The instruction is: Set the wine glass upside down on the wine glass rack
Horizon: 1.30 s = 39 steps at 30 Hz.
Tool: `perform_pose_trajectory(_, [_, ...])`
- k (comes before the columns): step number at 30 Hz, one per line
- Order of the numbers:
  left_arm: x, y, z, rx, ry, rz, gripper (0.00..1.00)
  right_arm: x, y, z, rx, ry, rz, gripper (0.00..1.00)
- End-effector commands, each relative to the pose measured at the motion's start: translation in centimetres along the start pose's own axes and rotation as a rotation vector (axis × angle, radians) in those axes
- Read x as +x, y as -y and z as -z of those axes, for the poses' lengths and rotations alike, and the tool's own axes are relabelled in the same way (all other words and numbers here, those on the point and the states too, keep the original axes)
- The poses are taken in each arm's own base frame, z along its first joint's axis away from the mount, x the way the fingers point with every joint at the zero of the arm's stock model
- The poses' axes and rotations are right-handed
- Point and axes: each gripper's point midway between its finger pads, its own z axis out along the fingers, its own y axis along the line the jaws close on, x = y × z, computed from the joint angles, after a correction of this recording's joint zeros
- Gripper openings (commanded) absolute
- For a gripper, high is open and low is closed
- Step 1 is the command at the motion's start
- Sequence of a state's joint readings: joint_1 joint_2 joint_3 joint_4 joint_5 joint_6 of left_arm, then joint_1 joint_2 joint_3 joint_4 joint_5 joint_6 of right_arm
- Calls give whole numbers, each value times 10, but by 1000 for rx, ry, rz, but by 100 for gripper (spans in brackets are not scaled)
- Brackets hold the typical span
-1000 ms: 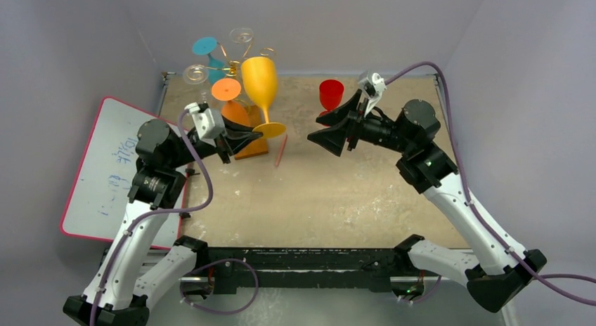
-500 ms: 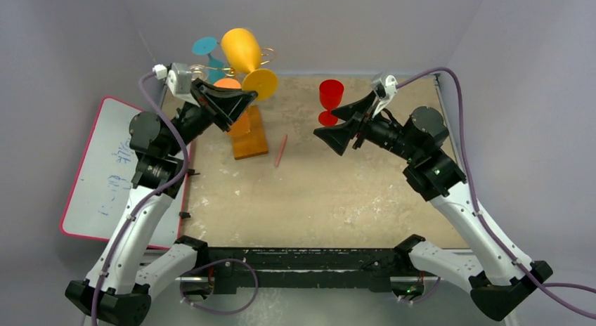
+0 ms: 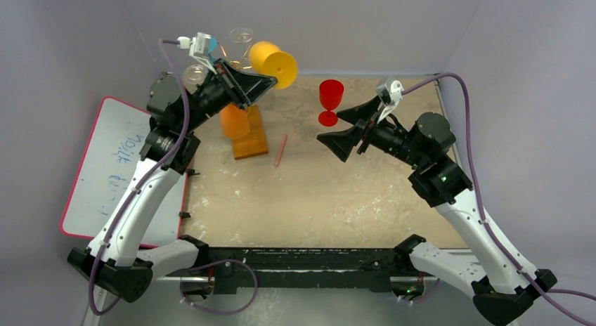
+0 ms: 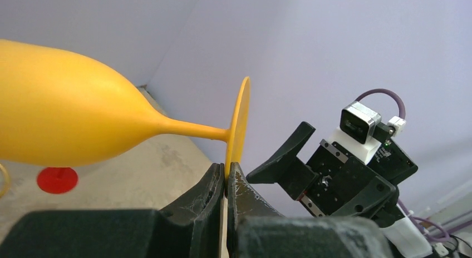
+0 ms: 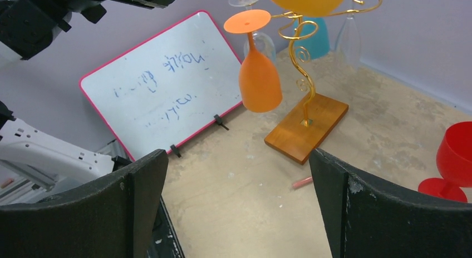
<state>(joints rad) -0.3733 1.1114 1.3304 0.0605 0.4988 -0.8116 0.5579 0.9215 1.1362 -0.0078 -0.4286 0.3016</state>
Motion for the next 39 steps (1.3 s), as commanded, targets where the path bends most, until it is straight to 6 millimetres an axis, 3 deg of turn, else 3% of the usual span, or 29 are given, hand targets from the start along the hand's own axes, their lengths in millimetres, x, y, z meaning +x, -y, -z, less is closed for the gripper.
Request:
perform_pose_trajectory(1, [6,18,-18,6,-46,116,0,-10,0,6,24,34,38,100])
perform_pose_trajectory(8, [27,11,-52,-5,-94,297,0,-14,6,15,79,45,43,100])
perform_pose_trajectory(14, [26,-30,-64,-179,13,394,0,-18,4,18,84,61,44,100])
perform_pose_trajectory(23, [30,-75,-82,-345,93,551,0,-26,2,24,96,85,48,100])
perform_pose_trajectory(30, [12,-96,-79,-434,241,613,0,-34,-2,35,110,102,53,100])
perform_pose_trajectory(39, [11,-124,-72,-574,327,675,0,-35,-4,40,111,101,58,100])
